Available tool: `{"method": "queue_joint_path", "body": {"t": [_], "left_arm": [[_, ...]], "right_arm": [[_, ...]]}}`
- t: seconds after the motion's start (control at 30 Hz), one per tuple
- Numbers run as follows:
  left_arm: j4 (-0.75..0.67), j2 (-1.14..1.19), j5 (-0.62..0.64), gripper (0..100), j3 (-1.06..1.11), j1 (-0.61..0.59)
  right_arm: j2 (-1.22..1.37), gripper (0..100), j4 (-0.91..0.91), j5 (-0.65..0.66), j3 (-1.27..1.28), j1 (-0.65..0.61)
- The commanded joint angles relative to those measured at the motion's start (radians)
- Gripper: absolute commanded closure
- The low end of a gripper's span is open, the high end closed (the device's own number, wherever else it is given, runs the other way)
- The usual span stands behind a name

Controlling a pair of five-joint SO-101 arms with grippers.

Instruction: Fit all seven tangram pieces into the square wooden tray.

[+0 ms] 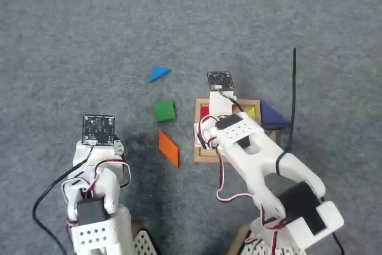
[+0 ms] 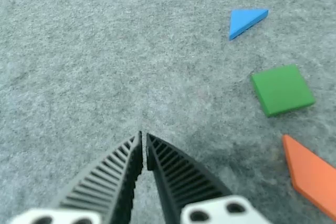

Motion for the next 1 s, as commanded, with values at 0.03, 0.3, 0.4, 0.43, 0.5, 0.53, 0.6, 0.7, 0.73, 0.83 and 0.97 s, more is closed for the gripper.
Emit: {"method": "queue_joint_path", "body": {"t": [0.03, 0.3, 0.4, 0.43, 0.5, 0.53, 0.6, 0.7, 0.73, 0.83, 0.97], "left_arm": [[0.002, -0.014, -0.002, 98, -0.008, 0.005], [0.002, -0.014, -0.002, 98, -0.008, 0.005], [0.002, -0.014, -0.002, 98, -0.008, 0.005], [0.002, -0.014, -0.002, 98, -0.008, 0.005], [0.002, -0.014, -0.002, 98, -0.008, 0.005], [0.002, -0.014, -0.002, 98, -0.008, 0.005], [0.002, -0.014, -0.002, 98, -0.008, 0.005], [0.002, -0.014, -0.002, 98, -0.008, 0.005], [0.002, -0.014, -0.002, 98, -0.008, 0.005], [0.002, -0.014, -0.002, 98, -0.008, 0.005], [0.002, -0.014, -0.002, 98, -0.008, 0.005]], "right_arm": [[-0.048, 99.0, 0.142, 0.164, -0.048, 0.125], [-0.193, 99.0, 0.228, 0.414, -0.049, 0.243], [-0.231, 99.0, 0.229, 0.509, -0.049, 0.252], [-0.243, 99.0, 0.229, 0.545, -0.049, 0.252], [-0.265, 99.0, 0.229, 0.609, -0.048, 0.252], [-0.275, 99.0, 0.229, 0.643, -0.046, 0.252], [-0.294, 99.0, 0.231, 0.712, -0.044, 0.254], [-0.314, 99.0, 0.257, 0.815, -0.043, 0.255], [-0.318, 99.0, 0.266, 0.833, -0.043, 0.255], [-0.335, 99.1, 0.263, 0.847, -0.044, 0.303], [-0.349, 99.1, 0.262, 0.945, -0.051, 0.398]]}}
